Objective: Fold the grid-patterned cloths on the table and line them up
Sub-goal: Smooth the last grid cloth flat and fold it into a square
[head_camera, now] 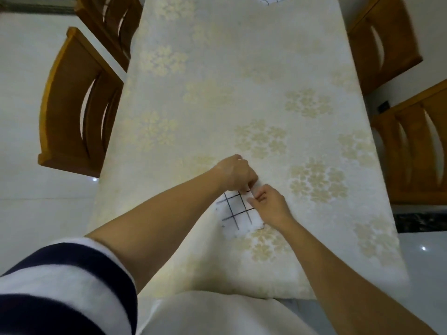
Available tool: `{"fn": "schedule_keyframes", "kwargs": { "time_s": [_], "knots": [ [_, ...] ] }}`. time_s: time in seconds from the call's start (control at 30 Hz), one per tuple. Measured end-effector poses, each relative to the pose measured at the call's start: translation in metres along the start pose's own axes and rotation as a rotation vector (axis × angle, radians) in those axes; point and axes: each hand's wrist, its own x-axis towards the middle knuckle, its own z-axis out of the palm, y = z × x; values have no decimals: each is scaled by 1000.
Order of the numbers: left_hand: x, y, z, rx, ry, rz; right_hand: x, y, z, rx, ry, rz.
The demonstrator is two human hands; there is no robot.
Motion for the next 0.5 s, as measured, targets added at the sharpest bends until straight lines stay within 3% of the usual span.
{"fn": "schedule_keyframes", "kwargs": {
  "time_s": [0.23, 0.33, 0.5],
  "knots": [
    [-21, -36, 18, -716, 110, -271, 27, -1, -37, 41, -37, -116],
    [-32, -41, 45, -865, 197, -387, 28, 5, -43, -138, -78, -188],
    [-40, -29, 73, -1063, 360, -477, 42, 23, -52, -229, 39, -129]
  ]
}}
